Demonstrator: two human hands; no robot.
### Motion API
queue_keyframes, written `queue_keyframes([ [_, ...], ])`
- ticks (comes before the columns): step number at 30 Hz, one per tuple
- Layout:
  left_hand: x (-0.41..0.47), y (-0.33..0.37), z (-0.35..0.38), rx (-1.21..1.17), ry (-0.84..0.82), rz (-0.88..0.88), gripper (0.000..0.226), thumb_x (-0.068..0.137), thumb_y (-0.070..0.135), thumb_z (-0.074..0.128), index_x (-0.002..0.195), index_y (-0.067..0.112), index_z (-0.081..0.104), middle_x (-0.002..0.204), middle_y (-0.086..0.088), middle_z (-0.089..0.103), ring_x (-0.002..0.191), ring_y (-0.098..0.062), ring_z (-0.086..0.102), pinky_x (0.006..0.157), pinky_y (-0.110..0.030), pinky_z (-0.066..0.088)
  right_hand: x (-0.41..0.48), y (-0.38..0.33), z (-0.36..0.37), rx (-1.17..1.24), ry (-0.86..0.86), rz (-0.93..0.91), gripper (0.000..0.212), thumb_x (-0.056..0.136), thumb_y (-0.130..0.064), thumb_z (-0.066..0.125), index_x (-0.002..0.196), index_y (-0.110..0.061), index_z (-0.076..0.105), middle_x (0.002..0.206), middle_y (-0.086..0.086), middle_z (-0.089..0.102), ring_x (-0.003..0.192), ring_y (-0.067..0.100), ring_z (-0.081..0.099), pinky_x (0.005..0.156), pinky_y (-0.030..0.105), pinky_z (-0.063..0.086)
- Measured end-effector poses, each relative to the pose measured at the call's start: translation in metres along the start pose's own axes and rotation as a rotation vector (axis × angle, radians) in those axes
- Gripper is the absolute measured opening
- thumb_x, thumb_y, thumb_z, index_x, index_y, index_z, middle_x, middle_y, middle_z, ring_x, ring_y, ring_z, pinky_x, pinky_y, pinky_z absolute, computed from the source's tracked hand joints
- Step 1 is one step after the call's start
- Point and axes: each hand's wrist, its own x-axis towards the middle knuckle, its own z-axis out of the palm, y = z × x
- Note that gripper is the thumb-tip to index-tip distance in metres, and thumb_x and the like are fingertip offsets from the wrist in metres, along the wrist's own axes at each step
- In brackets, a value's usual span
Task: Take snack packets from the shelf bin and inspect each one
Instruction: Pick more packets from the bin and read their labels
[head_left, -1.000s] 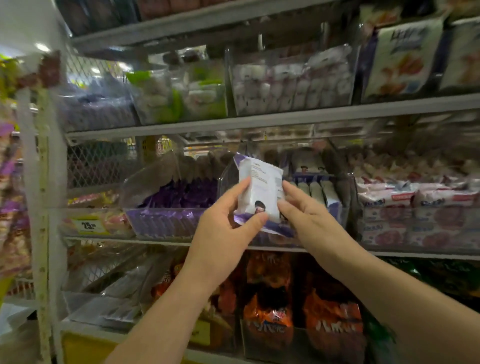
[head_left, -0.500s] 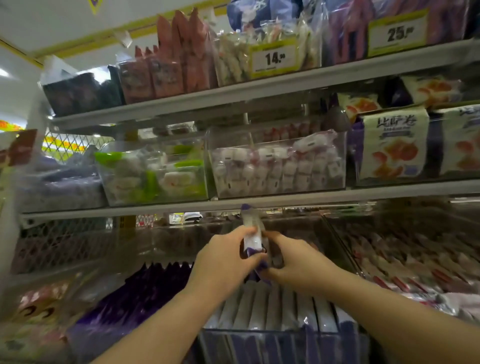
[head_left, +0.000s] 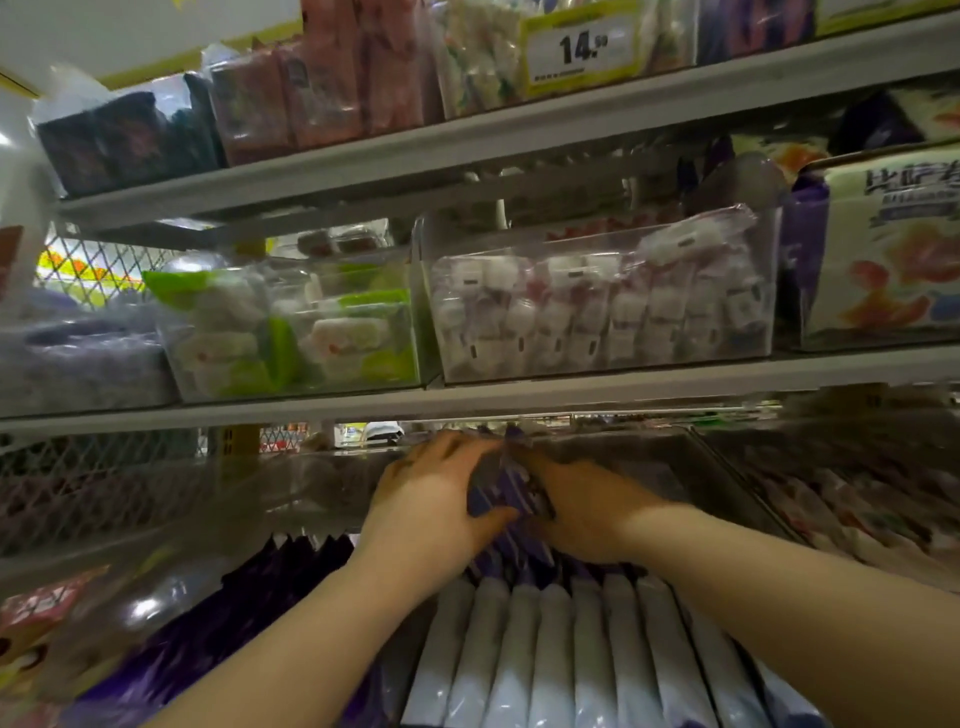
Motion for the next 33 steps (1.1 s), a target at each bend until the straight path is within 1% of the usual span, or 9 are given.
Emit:
queue_keyframes([
  [3,0.003,-0.011,0.002,0.102,-0.196,-0.094,0.072,0.081,0.046,0.069,0.144,0.037,0.035,0.147,0.005,0.04,0.131,-0.022,0.044,0.104,-0.04,0.041,0.007,0.0,-0.003,0.042,-0.04,-0.03,0.074,0.089,-0.037,0.061,0.15,-0.033,0.019,0.141,0.008,0.052,0.126,0.031,0.051,0.102,0.046,0.044],
  [6,0.016,-0.012,0.003,0.088,-0.357,-0.157,0.067,0.086,0.031,0.068,0.145,0.032,0.036,0.147,-0.001,0.043,0.126,-0.026,0.051,0.103,-0.043,0.044,0.009,0.0,-0.006,0.002,-0.028,-0.04,0.074,0.088,-0.038,0.063,0.148,-0.028,0.022,0.133,0.008,0.056,0.12,0.031,0.054,0.098,0.045,0.047],
  [12,0.029,-0.008,0.007,0.333,-0.299,-0.098,0.06,0.087,0.016,0.062,0.139,0.038,0.039,0.14,0.0,0.053,0.126,-0.027,0.052,0.099,-0.039,0.043,0.007,0.001,0.002,-0.012,0.005,-0.058,0.071,0.088,-0.039,0.063,0.146,-0.026,0.025,0.125,0.007,0.06,0.113,0.029,0.058,0.095,0.044,0.049],
  [17,0.028,-0.012,0.005,0.197,-0.409,-0.11,0.078,0.081,0.035,0.066,0.145,0.043,0.023,0.148,0.0,0.044,0.131,-0.028,0.047,0.104,-0.045,0.043,0.004,0.003,0.005,-0.048,-0.068,-0.062,0.083,0.089,-0.042,0.062,0.151,-0.032,0.008,0.135,0.008,0.055,0.122,0.032,0.053,0.101,0.048,0.045],
  [21,0.013,-0.008,0.005,0.251,-0.259,0.045,0.095,0.076,0.055,0.065,0.15,0.046,0.005,0.161,0.011,0.013,0.145,-0.019,0.022,0.116,-0.044,0.022,0.001,0.009,-0.017,0.041,-0.154,-0.111,0.093,0.079,-0.043,0.075,0.151,-0.03,0.017,0.141,-0.001,0.051,0.125,0.023,0.051,0.105,0.04,0.044],
  [25,0.001,0.0,0.01,0.315,-0.145,0.203,0.087,0.083,0.06,0.057,0.151,0.043,0.006,0.16,0.012,0.012,0.146,-0.015,0.019,0.117,-0.04,0.013,-0.01,0.023,-0.037,0.008,-0.189,-0.112,0.075,0.076,-0.044,0.077,0.14,-0.033,0.04,0.135,-0.009,0.053,0.121,0.017,0.053,0.103,0.035,0.045],
  [27,0.0,0.003,0.01,0.324,-0.114,0.224,0.081,0.086,0.06,0.053,0.151,0.043,0.007,0.16,0.011,0.013,0.146,-0.015,0.018,0.118,-0.04,0.012,-0.017,0.031,-0.046,-0.079,-0.23,-0.083,0.07,0.078,-0.043,0.075,0.139,-0.036,0.042,0.134,-0.011,0.052,0.119,0.016,0.053,0.103,0.033,0.044],
  [30,0.001,0.004,0.01,0.315,-0.087,0.227,0.075,0.089,0.059,0.05,0.151,0.044,0.01,0.159,0.013,0.016,0.146,-0.013,0.019,0.118,-0.039,0.011,-0.024,0.038,-0.05,-0.254,-0.292,-0.056,0.055,0.088,-0.035,0.065,0.139,-0.03,0.045,0.134,-0.003,0.054,0.118,0.022,0.054,0.102,0.033,0.044],
  [33,0.0,0.004,0.01,0.298,-0.108,0.214,0.071,0.091,0.056,0.051,0.15,0.044,0.014,0.159,0.013,0.018,0.146,-0.014,0.018,0.119,-0.041,0.011,-0.029,0.038,-0.048,-0.291,-0.32,-0.032,0.049,0.093,-0.035,0.056,0.14,-0.026,0.046,0.138,0.002,0.052,0.121,0.025,0.051,0.105,0.036,0.042],
])
